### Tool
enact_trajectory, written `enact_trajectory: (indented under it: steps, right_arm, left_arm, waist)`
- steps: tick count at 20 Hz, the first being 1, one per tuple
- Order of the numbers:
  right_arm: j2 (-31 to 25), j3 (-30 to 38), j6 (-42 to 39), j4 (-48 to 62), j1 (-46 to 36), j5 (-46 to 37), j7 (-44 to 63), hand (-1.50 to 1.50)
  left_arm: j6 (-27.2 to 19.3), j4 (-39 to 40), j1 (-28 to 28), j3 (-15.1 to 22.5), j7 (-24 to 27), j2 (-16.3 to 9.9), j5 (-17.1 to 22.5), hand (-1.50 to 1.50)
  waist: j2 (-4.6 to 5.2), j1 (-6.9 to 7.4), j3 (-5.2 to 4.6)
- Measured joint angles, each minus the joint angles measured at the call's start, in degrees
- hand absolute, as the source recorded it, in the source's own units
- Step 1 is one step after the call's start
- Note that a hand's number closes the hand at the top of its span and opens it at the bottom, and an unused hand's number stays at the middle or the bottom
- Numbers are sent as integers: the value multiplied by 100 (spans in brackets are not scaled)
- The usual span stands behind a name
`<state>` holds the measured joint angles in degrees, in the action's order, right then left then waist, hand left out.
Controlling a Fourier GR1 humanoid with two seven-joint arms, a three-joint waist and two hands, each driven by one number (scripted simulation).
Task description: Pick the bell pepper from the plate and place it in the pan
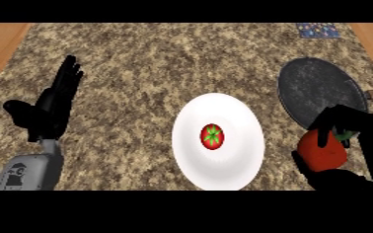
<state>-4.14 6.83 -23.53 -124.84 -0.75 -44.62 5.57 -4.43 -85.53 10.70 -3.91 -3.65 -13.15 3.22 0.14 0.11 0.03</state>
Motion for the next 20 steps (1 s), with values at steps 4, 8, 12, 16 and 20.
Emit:
enact_trajectory:
  steps: [4, 8, 12, 16, 20]
  right_arm:
    - [-581, 952, 339, 1347, -731, 328, -622, 150]
    - [-1183, 1356, 983, 2825, -1443, -1, -1246, 150]
    - [-1463, 1480, 1846, 4490, -2089, -383, -1854, 150]
    - [-1780, 1727, 2540, 6213, -2791, -486, -2455, 150]
    - [-1974, 1921, 2938, 7702, -3403, -435, -2974, 150]
  left_arm:
    - [-40, 146, 164, -1, 9, 56, -42, 0]
    - [-25, 103, 229, 56, -56, 76, -80, 0]
    - [-102, 127, 297, 151, -19, 197, -176, 0]
    - [-35, 144, 329, 161, -25, 197, -157, 0]
    - [-69, 97, 342, 199, -66, 250, -193, 0]
  waist:
    - [14, 26, 2]
    - [32, 105, 5]
    - [50, 163, 7]
    - [71, 220, 11]
    - [82, 260, 14]
